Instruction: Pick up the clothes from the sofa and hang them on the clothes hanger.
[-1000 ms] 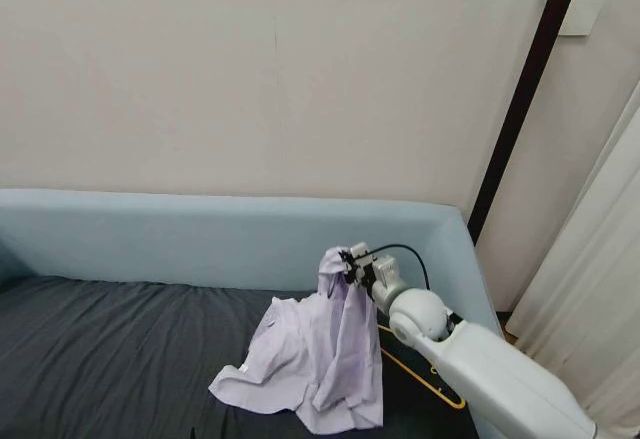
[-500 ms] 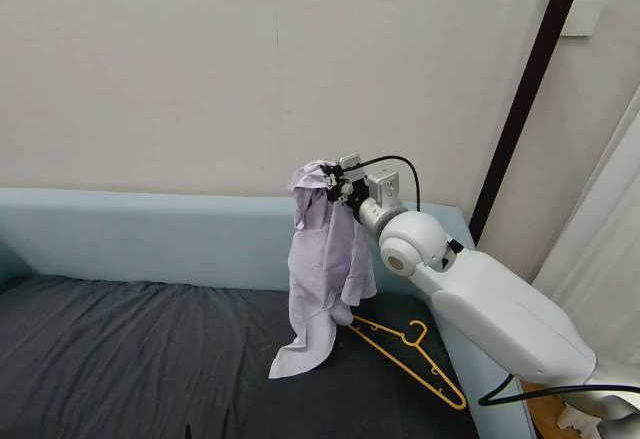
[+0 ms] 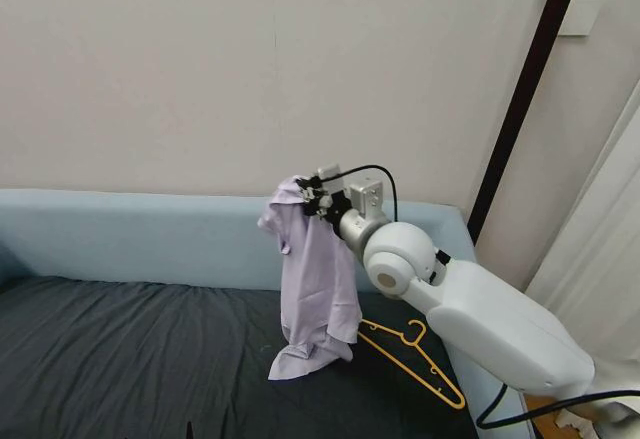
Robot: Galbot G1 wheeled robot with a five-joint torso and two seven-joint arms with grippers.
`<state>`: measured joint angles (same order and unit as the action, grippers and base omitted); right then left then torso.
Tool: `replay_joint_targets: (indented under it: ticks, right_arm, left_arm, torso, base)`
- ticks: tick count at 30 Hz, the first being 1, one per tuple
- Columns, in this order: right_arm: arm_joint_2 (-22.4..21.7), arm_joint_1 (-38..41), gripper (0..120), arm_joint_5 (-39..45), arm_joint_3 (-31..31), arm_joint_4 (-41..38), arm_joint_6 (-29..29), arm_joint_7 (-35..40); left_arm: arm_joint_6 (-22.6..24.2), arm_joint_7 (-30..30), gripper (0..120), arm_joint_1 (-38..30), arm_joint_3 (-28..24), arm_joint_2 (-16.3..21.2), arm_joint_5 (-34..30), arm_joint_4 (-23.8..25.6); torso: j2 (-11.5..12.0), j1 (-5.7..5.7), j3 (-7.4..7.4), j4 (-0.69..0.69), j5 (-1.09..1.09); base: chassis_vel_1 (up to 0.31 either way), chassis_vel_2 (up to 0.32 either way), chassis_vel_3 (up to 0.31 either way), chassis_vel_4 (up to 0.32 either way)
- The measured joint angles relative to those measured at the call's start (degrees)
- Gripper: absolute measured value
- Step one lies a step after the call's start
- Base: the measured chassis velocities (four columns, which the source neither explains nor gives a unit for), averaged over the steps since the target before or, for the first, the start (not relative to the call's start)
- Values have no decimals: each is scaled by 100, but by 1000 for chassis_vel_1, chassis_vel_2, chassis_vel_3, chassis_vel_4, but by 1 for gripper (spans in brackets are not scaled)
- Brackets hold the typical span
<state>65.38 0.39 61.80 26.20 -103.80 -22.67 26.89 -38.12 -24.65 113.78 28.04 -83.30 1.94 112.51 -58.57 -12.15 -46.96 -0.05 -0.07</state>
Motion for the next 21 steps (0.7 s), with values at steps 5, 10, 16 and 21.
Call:
replay_joint_targets:
  ticks: [5, 10, 16, 21]
  right_arm:
    - [243, 445, 0, 406, -85, 81, 214, -164]
    - [-113, 28, 0, 566, -216, -201, 256, -334]
    - [-1294, -1791, 0, 1, -404, -261, 370, -874]
    - [-1499, -4044, 0, -1395, -844, 783, 947, -1654]
  left_arm:
    - [0, -7, 100, -27, 13, 2, -43, -13]
    - [31, 4, 100, -123, -24, -2, -74, -102]
    - [104, 48, 100, -196, -83, -10, -67, -196]
    - [202, 91, 100, -264, -87, -3, -66, -228]
  torso:
    - [0, 0, 0, 0, -1]
    - [-1, 1, 0, -2, 1]
    - [0, 0, 0, -5, 5]
    - [0, 0, 0, -2, 10]
  base:
    - [0, 0, 0, 0]
    - [0, 0, 0, 0]
    - [0, 0, 0, 0]
    - [0, 0, 0, 0]
